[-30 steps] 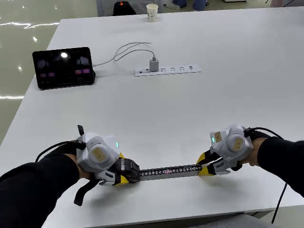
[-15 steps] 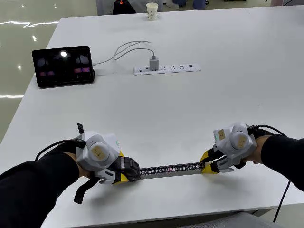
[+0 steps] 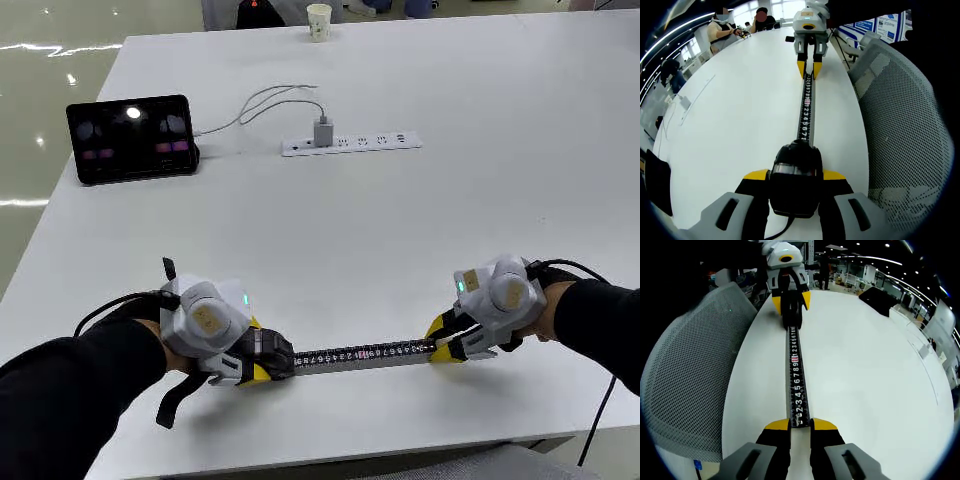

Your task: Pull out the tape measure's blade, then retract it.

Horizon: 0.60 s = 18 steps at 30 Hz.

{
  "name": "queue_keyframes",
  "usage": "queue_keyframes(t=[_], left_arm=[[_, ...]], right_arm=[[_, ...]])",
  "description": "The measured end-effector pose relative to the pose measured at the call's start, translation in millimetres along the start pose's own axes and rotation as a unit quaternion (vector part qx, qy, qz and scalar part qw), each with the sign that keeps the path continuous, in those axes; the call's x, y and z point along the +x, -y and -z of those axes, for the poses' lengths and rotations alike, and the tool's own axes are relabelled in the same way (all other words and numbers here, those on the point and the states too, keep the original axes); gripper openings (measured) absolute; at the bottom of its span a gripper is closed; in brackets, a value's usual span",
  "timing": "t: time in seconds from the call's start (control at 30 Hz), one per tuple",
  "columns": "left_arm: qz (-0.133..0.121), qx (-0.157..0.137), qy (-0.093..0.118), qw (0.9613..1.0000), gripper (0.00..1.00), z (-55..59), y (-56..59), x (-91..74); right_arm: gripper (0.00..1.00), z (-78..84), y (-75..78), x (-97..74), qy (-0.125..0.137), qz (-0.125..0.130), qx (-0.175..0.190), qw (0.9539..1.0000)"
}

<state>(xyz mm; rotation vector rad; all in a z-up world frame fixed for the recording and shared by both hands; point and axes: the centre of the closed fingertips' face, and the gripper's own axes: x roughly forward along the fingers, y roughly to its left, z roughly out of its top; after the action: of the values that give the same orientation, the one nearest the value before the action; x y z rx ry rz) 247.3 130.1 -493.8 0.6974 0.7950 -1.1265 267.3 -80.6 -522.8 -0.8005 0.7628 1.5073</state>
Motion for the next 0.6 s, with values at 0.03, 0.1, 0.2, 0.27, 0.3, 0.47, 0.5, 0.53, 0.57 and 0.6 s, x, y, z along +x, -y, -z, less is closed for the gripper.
queue_keyframes(t=[0.03, 0.1, 0.2, 0.27, 0.3, 0.47, 0.5, 0.53, 0.57, 0.6], left_arm=[[0.0, 0.0, 0.0, 1.0, 0.32, 0.0, 0.0, 0.0], [-0.001, -0.003, 0.0, 1.0, 0.32, 0.1, -0.1, -0.1], [-0.002, -0.003, 0.0, 1.0, 0.32, 0.1, 0.0, -0.3], [-0.001, -0.003, 0.0, 1.0, 0.32, 0.1, 0.0, -0.3], [-0.001, -0.003, 0.0, 1.0, 0.32, 0.3, -0.2, -0.2], [-0.001, -0.002, 0.0, 1.0, 0.32, 0.2, -0.3, -0.4], [-0.001, -0.002, 0.001, 1.0, 0.32, 0.2, -0.3, -0.4], [-0.002, -0.003, 0.001, 1.0, 0.32, 0.2, -0.4, -0.4], [-0.002, -0.003, 0.001, 1.0, 0.32, 0.2, -0.4, -0.3], [-0.002, -0.002, 0.001, 1.0, 0.32, 0.2, -0.4, -0.3]], right_arm=[[0.11, 0.1, 0.0, 0.0, 0.0, 0.0, 0.0, 1.0], [0.11, 1.0, 0.2, -0.5, -0.001, 0.001, 0.0, 1.0], [0.11, 3.1, -0.2, -2.1, -0.002, 0.002, 0.002, 1.0], [0.11, 3.7, -0.2, -2.5, -0.002, 0.002, 0.002, 1.0], [0.11, 4.0, -0.2, -2.7, -0.002, 0.003, 0.002, 1.0], [0.11, 6.0, -0.4, -4.0, -0.002, 0.004, 0.003, 1.0], [0.11, 6.4, -0.4, -4.3, -0.002, 0.004, 0.003, 1.0], [0.11, 7.0, -0.2, -4.6, -0.002, 0.004, 0.004, 1.0], [0.11, 7.7, -0.1, -4.9, -0.002, 0.004, 0.004, 1.0], [0.11, 8.1, -0.1, -5.1, -0.002, 0.004, 0.004, 1.0]])
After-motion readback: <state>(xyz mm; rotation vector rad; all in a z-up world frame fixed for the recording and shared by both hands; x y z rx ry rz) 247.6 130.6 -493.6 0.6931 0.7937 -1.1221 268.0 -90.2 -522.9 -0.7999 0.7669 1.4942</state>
